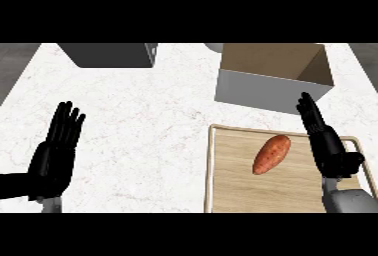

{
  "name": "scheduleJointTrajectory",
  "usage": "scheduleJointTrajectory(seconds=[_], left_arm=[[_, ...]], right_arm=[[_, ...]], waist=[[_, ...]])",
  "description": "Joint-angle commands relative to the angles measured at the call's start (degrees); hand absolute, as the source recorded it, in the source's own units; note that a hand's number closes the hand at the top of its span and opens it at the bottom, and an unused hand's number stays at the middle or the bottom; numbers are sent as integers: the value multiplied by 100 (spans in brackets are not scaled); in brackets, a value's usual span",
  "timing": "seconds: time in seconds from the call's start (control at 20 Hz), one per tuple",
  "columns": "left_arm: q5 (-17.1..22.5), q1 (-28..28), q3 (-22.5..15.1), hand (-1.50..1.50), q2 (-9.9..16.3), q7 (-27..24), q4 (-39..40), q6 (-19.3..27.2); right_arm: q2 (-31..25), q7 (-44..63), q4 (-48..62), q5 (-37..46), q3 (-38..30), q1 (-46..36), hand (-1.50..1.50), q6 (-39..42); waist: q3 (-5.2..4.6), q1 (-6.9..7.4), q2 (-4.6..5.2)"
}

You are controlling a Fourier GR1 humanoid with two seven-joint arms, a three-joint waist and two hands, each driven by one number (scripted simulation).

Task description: Pick the sweet potato from the tray and place it in the cardboard box

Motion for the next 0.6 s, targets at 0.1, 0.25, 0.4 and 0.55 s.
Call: scheduleJointTrajectory(seconds=[0.1, 0.25, 0.4, 0.55], left_arm=[[-664, -338, -140, 0, 772, 64, -142, -279], [-1159, -559, -302, 0, 1323, -23, -90, -577], [-1165, -509, -480, 0, 1338, 51, -20, -748], [-1226, -737, -490, 0, 1495, 141, 83, -899]], right_arm=[[-559, 1362, -682, 1342, -89, -579, -150, -1398], [-1320, 1738, -749, 2215, -365, -962, -150, -1774], [-2058, 2835, -474, 3081, -192, -619, -150, -1568], [-2421, 3803, -1029, 3817, 216, -738, -150, -1181]], waist=[[-117, -230, -86], [-196, -521, -172], [-223, -642, -107], [-175, -562, -96]])
